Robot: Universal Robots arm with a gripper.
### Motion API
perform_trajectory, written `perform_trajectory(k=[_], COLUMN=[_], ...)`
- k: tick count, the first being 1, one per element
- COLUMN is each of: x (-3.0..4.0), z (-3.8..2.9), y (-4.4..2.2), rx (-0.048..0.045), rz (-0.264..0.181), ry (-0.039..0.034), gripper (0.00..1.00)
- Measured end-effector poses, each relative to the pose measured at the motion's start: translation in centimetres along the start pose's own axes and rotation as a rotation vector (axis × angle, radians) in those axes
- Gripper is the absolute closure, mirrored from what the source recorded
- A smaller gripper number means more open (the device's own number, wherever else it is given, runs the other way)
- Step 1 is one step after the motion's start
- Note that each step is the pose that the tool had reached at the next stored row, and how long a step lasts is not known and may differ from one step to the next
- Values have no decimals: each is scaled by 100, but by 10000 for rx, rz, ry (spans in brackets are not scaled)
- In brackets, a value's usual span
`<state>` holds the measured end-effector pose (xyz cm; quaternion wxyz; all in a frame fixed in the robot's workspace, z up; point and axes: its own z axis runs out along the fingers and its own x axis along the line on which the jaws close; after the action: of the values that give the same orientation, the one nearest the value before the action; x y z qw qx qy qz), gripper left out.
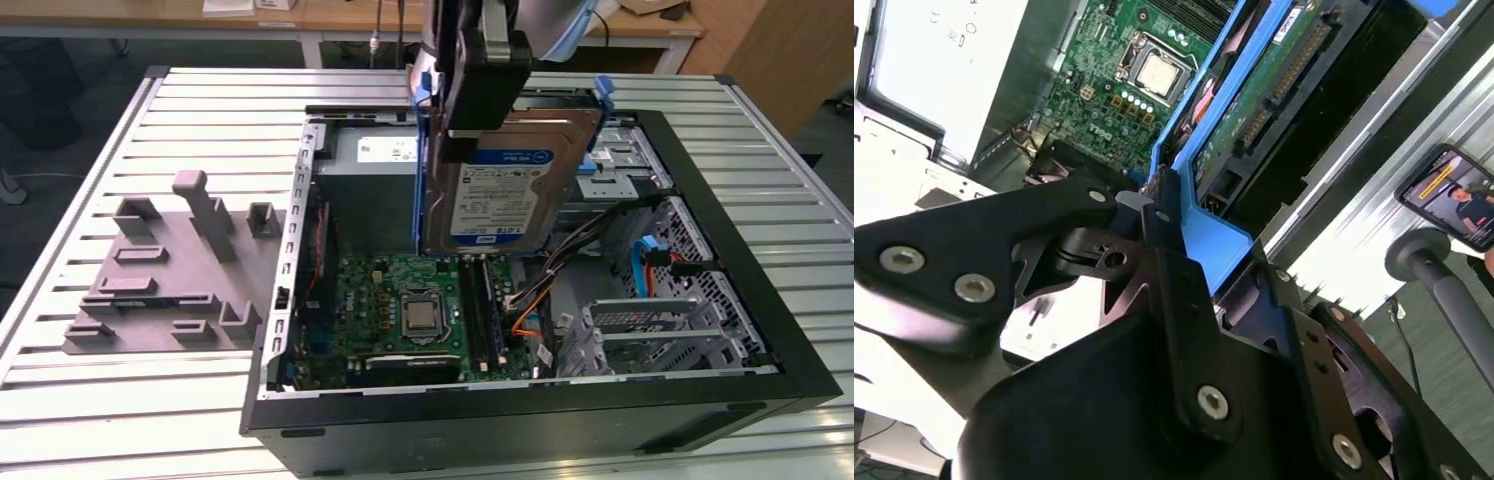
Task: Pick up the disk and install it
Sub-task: 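Insert the disk into the insertion slot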
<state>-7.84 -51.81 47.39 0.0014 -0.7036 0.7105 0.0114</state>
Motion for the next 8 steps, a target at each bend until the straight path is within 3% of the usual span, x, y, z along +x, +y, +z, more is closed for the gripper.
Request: perform_trajectory(k=[8], x=[102], z=[4], y=[-1], rx=[0], rz=[0], ry=[-1], gripper=[64])
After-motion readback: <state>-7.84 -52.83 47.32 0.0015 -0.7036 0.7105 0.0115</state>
